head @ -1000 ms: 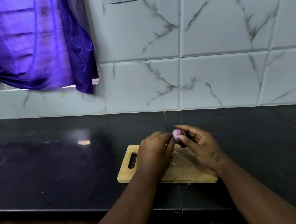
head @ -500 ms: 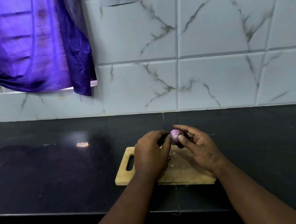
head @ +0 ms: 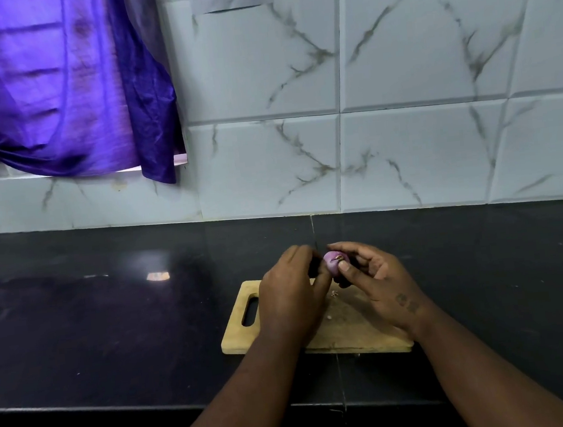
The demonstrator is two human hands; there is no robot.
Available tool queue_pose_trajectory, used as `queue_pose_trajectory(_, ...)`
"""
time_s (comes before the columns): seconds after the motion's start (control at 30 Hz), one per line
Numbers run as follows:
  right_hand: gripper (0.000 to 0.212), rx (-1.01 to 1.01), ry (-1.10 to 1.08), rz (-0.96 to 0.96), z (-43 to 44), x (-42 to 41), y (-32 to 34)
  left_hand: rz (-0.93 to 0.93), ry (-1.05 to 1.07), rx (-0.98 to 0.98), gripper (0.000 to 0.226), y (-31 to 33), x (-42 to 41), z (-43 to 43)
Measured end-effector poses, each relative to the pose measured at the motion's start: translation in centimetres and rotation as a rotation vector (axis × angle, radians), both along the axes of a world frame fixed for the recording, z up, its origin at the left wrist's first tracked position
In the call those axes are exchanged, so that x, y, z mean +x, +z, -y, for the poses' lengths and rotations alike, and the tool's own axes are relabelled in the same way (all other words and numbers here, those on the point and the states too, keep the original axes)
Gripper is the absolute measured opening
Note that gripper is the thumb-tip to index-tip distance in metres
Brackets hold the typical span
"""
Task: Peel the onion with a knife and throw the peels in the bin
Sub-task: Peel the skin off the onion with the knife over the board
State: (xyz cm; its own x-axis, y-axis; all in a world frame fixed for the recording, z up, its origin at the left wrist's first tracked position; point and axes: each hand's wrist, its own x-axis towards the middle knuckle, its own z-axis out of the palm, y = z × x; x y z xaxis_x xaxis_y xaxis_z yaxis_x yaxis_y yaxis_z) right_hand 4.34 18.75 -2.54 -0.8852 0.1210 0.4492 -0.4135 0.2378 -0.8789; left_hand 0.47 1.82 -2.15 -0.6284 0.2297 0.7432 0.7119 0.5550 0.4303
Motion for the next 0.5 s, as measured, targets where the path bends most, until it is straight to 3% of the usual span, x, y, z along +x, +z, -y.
queue_pose_trajectory(0.17,0.033,-0.034,0.041,-0.01,0.0,0.2,0.2,0.042,-0.024,-0.014,0.031,0.1,0.5,-0.3)
queue_pose_trajectory(0.33,0.035,-0.08,0.08,-0.044,0.0,0.5,0.4,0.163,0.06,0.16,0.01,0.0,-0.7,0.2)
queue_pose_trajectory(0.5,0.034,-0.118,0.067,-0.019,0.0,0.2,0.2,0.153,0.038,0.04,0.013,0.0,-0.3,0.1)
